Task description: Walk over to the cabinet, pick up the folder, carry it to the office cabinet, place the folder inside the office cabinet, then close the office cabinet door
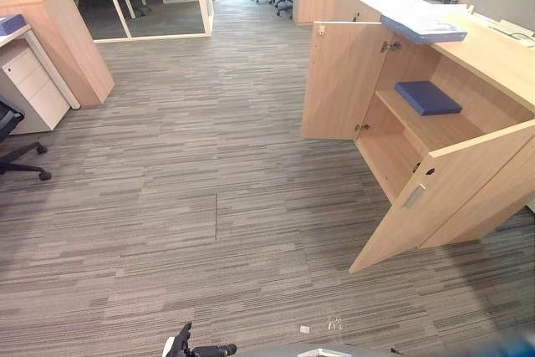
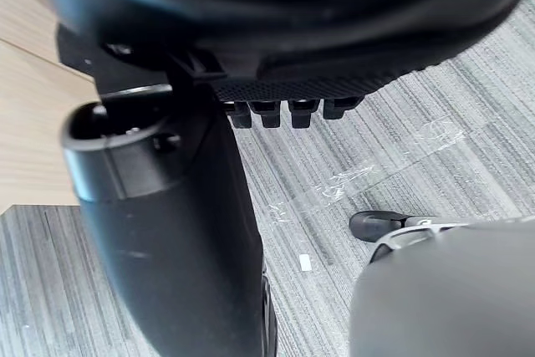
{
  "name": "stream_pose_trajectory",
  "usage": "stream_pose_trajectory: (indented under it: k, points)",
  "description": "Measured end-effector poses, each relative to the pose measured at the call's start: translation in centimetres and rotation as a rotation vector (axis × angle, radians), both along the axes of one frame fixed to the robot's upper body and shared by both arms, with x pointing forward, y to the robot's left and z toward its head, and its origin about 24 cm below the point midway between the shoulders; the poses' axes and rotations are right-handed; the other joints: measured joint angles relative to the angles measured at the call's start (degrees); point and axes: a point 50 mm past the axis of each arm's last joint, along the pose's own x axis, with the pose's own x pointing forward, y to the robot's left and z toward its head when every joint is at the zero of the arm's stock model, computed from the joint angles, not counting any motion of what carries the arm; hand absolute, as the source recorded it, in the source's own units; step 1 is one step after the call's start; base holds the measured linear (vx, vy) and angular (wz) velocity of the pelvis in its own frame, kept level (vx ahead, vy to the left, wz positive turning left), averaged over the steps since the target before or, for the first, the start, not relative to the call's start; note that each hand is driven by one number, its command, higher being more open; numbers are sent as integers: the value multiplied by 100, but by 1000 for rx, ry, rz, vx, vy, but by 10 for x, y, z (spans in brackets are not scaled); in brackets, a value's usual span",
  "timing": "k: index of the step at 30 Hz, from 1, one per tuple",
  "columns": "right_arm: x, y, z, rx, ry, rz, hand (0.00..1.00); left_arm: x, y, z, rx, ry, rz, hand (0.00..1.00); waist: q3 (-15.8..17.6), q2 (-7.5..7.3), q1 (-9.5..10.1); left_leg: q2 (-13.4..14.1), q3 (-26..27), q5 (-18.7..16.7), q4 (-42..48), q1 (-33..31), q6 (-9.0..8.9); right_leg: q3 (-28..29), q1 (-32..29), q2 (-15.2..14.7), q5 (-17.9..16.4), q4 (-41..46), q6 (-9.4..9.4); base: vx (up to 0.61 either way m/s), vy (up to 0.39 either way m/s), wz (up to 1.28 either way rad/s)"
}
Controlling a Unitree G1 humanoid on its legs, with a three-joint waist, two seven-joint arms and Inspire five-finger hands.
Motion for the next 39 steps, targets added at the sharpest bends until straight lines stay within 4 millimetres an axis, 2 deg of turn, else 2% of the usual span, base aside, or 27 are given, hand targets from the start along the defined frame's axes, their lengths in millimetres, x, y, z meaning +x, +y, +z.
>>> stream_pose_trajectory:
  k: [2,5,7,11,22,26,27,28,29,30,31,32,33,34,35,37,39]
  points:
    - [8,4,0,13,-23,-8,100,0,0,1,-39,-21,36,100,11,-10,1,4,43,-2,-14,9,-4,0,0,0,-14,0,35,10,-5,-2]
    - [23,24,0,75,-68,-16,100,4,0,3,-86,-59,73,100,42,-57,11,24,145,-12,-57,99,-28,3,29,8,-38,0,117,26,-13,-5]
    - [29,27,1,84,-83,-8,100,4,0,3,-96,-63,88,100,47,-66,12,23,173,-27,-74,143,-53,4,54,5,-38,0,127,15,-9,-4]
    - [33,30,2,89,-98,-7,100,5,1,4,-97,-69,97,100,85,-115,16,23,200,-41,-105,195,-72,-7,116,3,-75,-2,180,0,0,0]
    - [36,34,3,74,-116,-24,100,9,5,8,-65,-100,98,100,195,-212,15,44,433,-47,-95,163,-69,-84,104,0,-153,-15,169,-5,-6,0]
    - [36,34,4,62,-118,-36,100,9,5,8,-55,-103,104,100,197,-216,15,81,631,-75,-61,155,-28,-100,107,19,-200,-6,159,11,-36,2]
    - [36,34,4,57,-123,-48,100,10,5,9,-51,-112,123,100,254,-178,15,117,679,-171,81,78,-9,-118,97,22,-265,62,119,34,-47,6]
    - [39,33,6,48,-137,-58,100,13,5,12,-42,-135,140,100,343,-206,15,212,735,-383,465,-63,-4,-178,32,0,-439,309,62,9,-43,9]
    - [41,32,7,39,-144,-59,100,16,5,14,-33,-150,149,100,396,-144,11,294,793,-544,795,-228,-11,-248,-83,-30,-595,546,39,-4,-29,22]
    - [42,29,9,16,-156,-64,100,22,3,18,-20,-182,162,100,411,-119,-30,505,902,-883,1567,-642,-27,-502,-359,-100,-898,1026,-4,29,-5,35]
    - [44,28,10,4,-165,-66,100,27,4,21,-16,-209,172,100,501,-110,-20,735,1049,-1074,2374,-1033,-131,-706,-500,-179,-1159,1408,-8,60,-2,42]
    - [44,28,10,1,-165,-67,100,30,6,23,-12,-225,175,100,580,-135,-23,834,1140,-1084,2826,-1189,-159,-734,-500,-223,-1257,1543,0,105,-24,30]
    - [43,27,11,-6,-164,-59,100,33,7,26,-11,-248,186,100,661,-141,-25,1095,1217,-1010,3798,-1540,-270,-733,-454,-250,-1393,1701,-6,100,-35,9]
    - [43,27,11,-11,-167,-48,100,33,6,28,-14,-259,197,100,676,-135,-14,1258,1207,-869,4386,-1767,-286,-700,-391,-235,-1397,1727,-19,151,-26,-12]
    - [45,25,13,-21,-179,-43,100,32,6,30,-16,-274,218,100,725,-112,5,1469,1165,-715,5260,-2270,-173,-611,-296,-256,-1415,1724,-19,184,20,-31]
    - [50,25,15,-27,-194,-32,100,32,7,33,-14,-289,220,100,716,-147,14,1467,1114,-1024,4916,-2639,-82,-360,-276,-478,-1412,1678,11,269,102,-57]
    - [54,29,16,-21,-201,-6,100,33,8,34,-12,-294,219,100,746,-203,10,1480,1046,-1001,4120,-2795,-102,-147,-193,-691,-1349,1539,118,268,162,-56]
